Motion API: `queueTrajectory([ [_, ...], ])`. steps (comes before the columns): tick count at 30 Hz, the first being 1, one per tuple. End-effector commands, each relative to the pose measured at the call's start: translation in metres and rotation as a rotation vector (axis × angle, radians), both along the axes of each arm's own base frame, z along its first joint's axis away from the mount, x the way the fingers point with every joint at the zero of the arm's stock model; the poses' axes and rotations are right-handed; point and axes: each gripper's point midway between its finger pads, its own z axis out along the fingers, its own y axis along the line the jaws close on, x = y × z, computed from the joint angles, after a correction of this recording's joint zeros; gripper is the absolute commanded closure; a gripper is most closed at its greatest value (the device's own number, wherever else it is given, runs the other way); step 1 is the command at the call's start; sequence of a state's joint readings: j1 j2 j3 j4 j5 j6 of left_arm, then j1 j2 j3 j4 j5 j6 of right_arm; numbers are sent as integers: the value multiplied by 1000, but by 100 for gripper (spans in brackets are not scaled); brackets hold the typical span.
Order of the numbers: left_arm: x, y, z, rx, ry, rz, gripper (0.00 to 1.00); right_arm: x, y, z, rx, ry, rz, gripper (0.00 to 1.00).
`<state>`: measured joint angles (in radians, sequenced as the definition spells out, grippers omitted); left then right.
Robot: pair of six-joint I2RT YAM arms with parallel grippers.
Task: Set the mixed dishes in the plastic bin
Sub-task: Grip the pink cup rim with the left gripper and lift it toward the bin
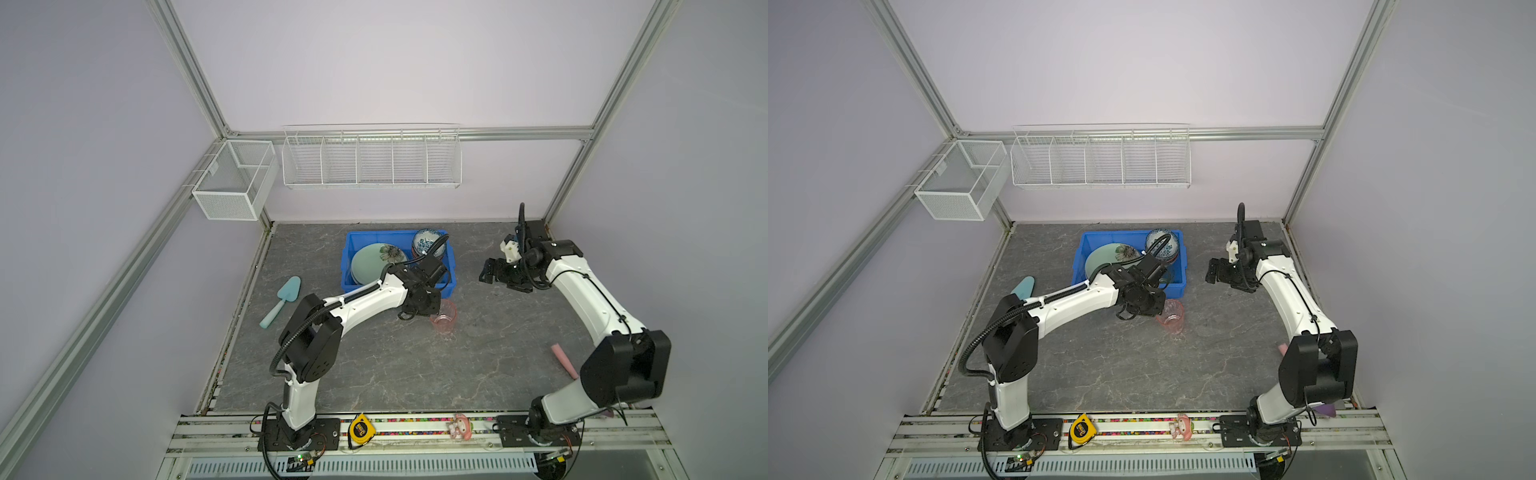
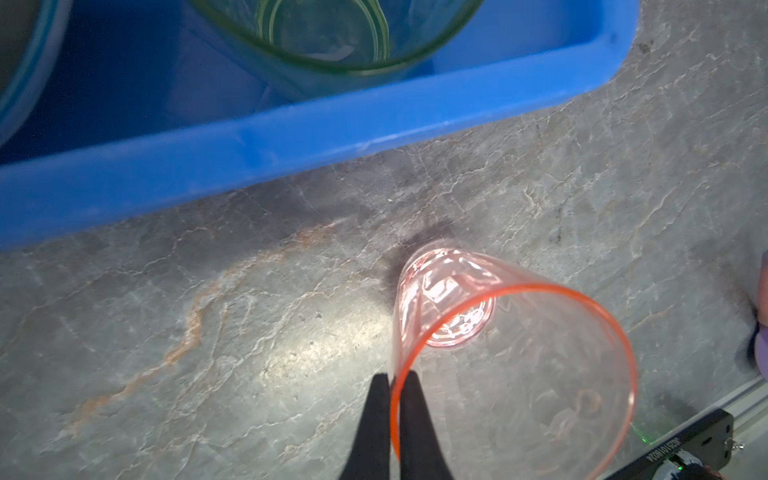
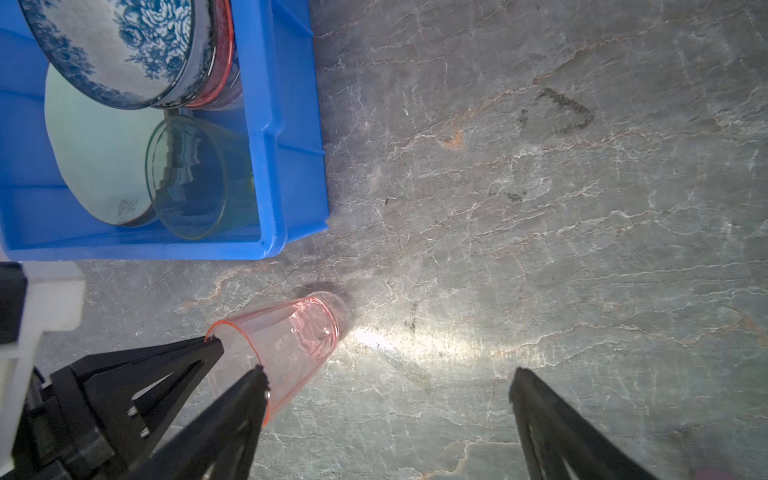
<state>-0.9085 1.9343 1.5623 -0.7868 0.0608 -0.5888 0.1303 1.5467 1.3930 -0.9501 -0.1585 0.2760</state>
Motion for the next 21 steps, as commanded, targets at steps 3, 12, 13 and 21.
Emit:
queueTrajectory([
  [3, 0, -5, 2, 25, -8, -28, 96, 1, -1, -5, 11, -2, 11, 6],
  [12, 6, 2, 45, 49, -90, -49, 100, -1, -4, 4, 15, -23, 6, 6],
  [13, 9, 4, 57, 52, -113, -52, 100, 0, -4, 5, 15, -25, 5, 6],
  [21, 41, 22, 123, 148, -288, -19, 100, 1, -7, 15, 29, -55, -5, 6],
])
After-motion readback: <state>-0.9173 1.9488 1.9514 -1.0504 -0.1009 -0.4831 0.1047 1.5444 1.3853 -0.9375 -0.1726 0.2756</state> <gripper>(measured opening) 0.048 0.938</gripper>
